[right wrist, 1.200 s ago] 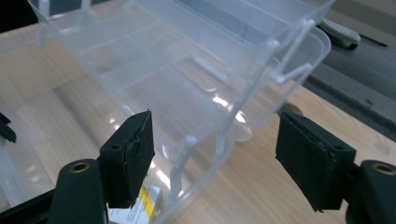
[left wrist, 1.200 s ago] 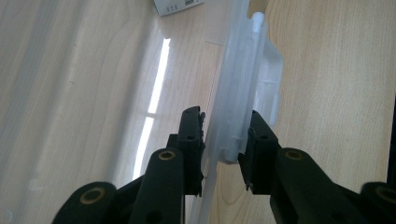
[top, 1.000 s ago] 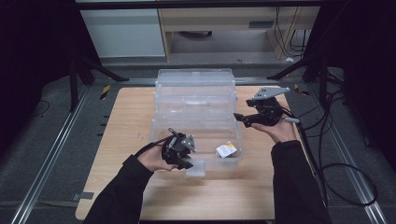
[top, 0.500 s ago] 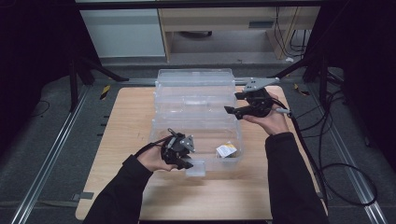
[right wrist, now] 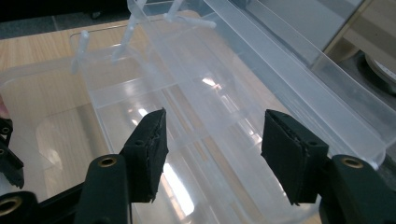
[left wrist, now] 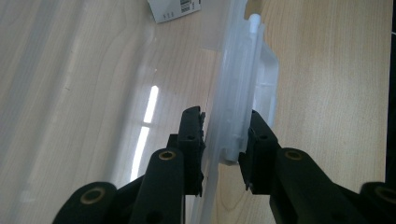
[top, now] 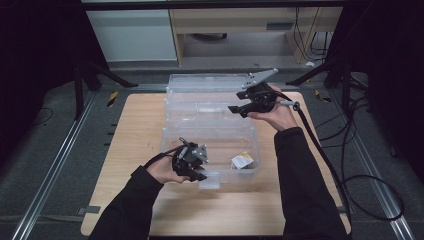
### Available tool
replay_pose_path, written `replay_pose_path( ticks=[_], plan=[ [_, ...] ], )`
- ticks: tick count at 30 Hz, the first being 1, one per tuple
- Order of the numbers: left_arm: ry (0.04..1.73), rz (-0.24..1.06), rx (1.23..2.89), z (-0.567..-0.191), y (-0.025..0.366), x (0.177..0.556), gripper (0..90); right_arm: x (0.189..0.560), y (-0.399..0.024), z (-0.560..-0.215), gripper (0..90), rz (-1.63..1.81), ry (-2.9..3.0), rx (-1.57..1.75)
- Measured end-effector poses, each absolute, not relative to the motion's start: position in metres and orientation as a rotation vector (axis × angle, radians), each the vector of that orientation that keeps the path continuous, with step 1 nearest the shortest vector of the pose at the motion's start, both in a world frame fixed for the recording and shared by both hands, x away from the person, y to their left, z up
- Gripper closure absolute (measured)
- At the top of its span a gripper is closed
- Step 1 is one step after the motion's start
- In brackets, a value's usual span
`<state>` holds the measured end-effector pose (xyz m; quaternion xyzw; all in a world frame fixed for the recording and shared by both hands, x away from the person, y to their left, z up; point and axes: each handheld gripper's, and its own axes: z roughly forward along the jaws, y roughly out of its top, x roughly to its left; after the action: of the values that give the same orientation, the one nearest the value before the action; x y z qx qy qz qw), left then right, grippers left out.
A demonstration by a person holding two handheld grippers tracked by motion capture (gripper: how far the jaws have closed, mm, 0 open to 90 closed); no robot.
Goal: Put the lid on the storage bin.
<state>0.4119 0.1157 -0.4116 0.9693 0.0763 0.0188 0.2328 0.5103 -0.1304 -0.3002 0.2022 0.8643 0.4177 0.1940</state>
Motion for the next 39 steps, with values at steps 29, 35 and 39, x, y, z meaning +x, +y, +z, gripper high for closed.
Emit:
replay_pose_path(
  ticks=[29,35,39],
  plan=[
    [0.2,0.022,2.64,-0.414,0.118,0.415,71.8,0.563,-0.069,-0.315,71.5,0.99,2.715,0.395],
    [0.204,0.025,2.641,-0.414,0.118,0.414,71.8,0.564,-0.065,-0.317,78.0,0.956,2.73,0.385],
    [0.206,0.029,2.641,-0.414,0.118,0.414,71.8,0.563,-0.065,-0.315,80.9,0.948,2.745,0.396]
  ],
)
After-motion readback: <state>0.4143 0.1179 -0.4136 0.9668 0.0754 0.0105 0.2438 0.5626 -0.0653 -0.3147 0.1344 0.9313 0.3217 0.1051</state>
